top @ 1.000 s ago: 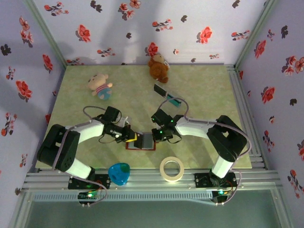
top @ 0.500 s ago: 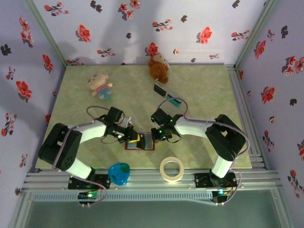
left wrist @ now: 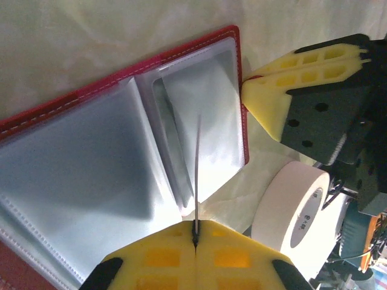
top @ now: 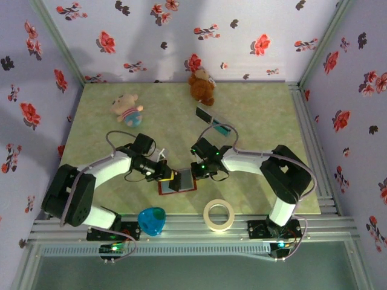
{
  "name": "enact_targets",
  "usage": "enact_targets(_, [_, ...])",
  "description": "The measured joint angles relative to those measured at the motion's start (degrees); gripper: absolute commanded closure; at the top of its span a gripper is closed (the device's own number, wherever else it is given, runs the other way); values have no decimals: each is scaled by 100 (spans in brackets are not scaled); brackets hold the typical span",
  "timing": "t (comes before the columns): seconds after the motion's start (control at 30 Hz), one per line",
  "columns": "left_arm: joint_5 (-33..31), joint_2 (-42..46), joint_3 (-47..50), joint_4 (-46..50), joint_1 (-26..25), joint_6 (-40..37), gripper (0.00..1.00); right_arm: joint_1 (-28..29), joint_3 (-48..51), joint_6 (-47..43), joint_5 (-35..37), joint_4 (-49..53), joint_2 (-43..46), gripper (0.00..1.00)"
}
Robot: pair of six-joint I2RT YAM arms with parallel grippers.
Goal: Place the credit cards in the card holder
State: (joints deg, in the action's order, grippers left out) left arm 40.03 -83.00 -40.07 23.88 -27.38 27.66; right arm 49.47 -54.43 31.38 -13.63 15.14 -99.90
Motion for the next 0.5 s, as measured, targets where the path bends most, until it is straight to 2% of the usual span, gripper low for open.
enact_targets(0.33, [-192, -188, 4, 22, 66, 9, 100, -15, -59, -98, -212, -273, -160, 100])
enact_targets(0.5, [-420, 212, 101, 96, 94, 162, 100, -46, -59, -142, -264, -286, -166, 100])
